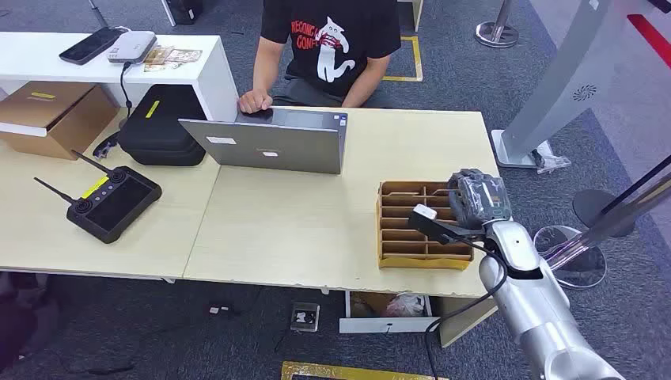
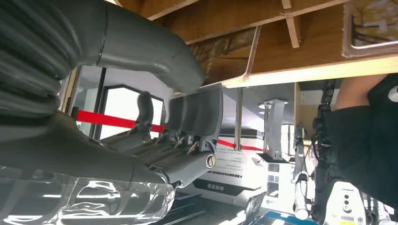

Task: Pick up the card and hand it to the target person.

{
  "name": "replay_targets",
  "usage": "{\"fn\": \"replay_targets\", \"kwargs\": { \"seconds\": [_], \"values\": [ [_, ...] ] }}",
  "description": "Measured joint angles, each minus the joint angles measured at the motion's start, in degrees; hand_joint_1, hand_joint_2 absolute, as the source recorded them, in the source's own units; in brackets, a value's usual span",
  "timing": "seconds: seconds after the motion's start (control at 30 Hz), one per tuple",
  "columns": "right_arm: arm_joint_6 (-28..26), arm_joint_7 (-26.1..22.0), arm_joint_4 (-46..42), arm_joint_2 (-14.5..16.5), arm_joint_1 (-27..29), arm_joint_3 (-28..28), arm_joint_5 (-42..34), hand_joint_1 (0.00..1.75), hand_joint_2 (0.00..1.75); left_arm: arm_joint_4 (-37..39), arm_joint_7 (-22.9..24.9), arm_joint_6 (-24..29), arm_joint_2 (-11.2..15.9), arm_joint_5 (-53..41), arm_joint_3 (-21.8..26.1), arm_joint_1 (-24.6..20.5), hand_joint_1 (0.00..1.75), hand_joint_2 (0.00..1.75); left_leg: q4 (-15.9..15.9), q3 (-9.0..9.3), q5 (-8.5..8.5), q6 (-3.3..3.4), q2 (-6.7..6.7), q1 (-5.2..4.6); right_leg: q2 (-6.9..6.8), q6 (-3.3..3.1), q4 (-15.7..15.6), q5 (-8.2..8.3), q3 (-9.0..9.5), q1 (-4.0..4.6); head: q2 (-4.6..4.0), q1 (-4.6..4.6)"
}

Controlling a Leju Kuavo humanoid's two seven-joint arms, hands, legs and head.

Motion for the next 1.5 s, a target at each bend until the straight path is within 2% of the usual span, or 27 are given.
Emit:
{"fn": "replay_targets", "kwargs": {
  "seconds": [0.3,0.5,0.63,0.77,0.93,1.1,1.23,1.5],
  "values": [
    [0.4,0.1,-3.8,-1.2,2.1,0.1,-0.7,1.64,1.75,-0.1,-0.3,-0.4,0.0,0.1,-0.1,0.1,0.00,0.00,-0.1,0.11,0.00,0.00,-0.03,0.02,-0.06,-0.02,-0.1,0.00,0.14,0.03,0.00,0.00],
    [0.1,0.9,-7.9,-2.7,4.8,-1.8,-1.6,1.67,1.75,-0.1,-0.5,-0.5,0.2,-0.2,-0.6,0.0,0.00,0.00,0.0,0.06,0.01,0.00,-0.16,0.02,-0.17,-0.01,-0.1,-0.03,0.12,0.02,0.00,0.00],
    [-1.5,0.2,-9.4,-1.8,4.7,-2.6,-2.6,1.68,1.75,0.0,-0.7,-0.5,0.2,-0.2,-0.7,0.1,0.00,0.00,0.0,0.05,0.02,0.01,-0.12,0.01,-0.14,-0.01,-0.1,-0.01,0.09,0.02,0.00,0.00],
    [-4.5,-2.4,-8.4,2.1,-1.0,-2.2,-5.7,1.73,1.75,0.0,-1.2,0.2,0.2,-0.2,-0.8,0.2,0.00,0.00,0.0,-0.01,-0.01,-0.01,0.12,-0.02,0.11,-0.01,0.0,0.01,-0.07,-0.02,0.00,0.00],
    [-4.0,-3.3,-4.0,6.4,-10.1,0.3,-7.8,1.75,1.75,-0.1,-1.9,1.5,0.0,0.3,-0.5,-0.1,0.00,0.00,0.1,-0.06,-0.02,-0.02,0.36,-0.05,0.35,-0.02,0.2,0.06,-0.21,-0.05,0.00,0.00],
    [-2.6,-2.7,-1.2,9.9,-14.3,2.4,-7.7,1.75,1.75,-0.1,-1.8,1.9,0.2,0.3,-0.6,-0.1,0.00,0.00,0.0,0.02,0.02,-0.06,0.29,-0.01,0.29,-0.03,0.1,0.05,-0.11,-0.01,0.00,0.00],
    [-1.0,-2.6,2.2,11.4,-17.6,3.8,-7.7,1.74,1.75,-0.1,-1.6,2.3,0.2,-0.1,-1.2,-0.2,0.00,0.00,0.0,0.05,0.03,-0.07,0.25,0.01,0.25,-0.04,0.1,0.04,-0.07,0.00,0.00,0.00],
    [-0.8,-3.3,7.8,11.7,-20.8,5.2,-9.4,1.75,1.75,-0.1,-1.8,2.1,0.5,-0.6,-2.0,-0.2,0.00,0.00,0.0,0.04,0.06,-0.06,0.06,0.03,0.06,-0.02,0.1,0.03,0.01,0.02,0.00,0.00]
  ]
}}
